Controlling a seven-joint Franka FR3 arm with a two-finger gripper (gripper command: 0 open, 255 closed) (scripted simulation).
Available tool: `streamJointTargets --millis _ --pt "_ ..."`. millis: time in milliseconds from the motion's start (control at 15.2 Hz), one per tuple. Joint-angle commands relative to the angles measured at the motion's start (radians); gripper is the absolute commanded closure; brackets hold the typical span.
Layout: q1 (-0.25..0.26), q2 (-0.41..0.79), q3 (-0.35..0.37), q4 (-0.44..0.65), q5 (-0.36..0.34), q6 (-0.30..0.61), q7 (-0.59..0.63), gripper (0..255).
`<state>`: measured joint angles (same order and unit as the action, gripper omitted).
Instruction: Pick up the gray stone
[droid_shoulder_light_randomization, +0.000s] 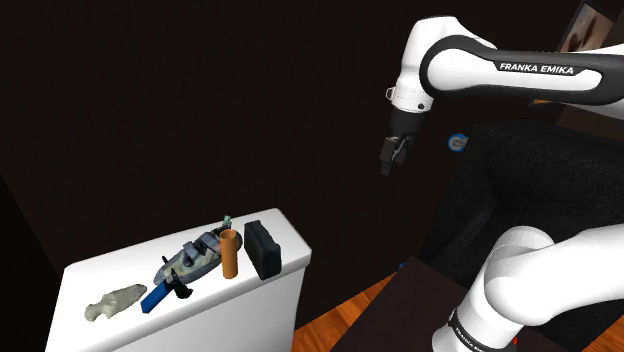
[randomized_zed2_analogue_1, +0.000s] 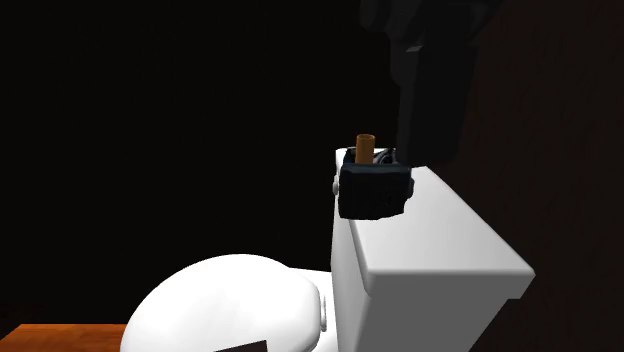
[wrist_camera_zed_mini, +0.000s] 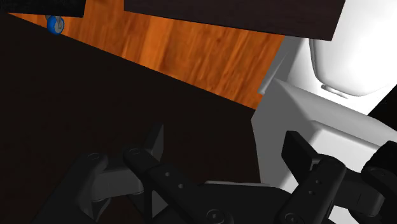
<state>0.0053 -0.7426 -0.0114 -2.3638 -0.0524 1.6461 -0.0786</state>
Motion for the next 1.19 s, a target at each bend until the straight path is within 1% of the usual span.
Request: streamJointTargets --millis 0,330,594,858,1122 --pt "0.0 0.0 0.0 0.0 0.0 0.0 0.0 0" --pt "0.032 0.076 0.107 0.008 0.06 0.05 0.138 0" --pt "0.054 0.16 0.189 0.039 0.096 0.092 0.246 0" --pt "0.069 0.263 0.27 0.09 0.118 0.133 0.355 0" --pt "0.079 0.383 0.346 0.162 0.12 0.168 0.466 0"
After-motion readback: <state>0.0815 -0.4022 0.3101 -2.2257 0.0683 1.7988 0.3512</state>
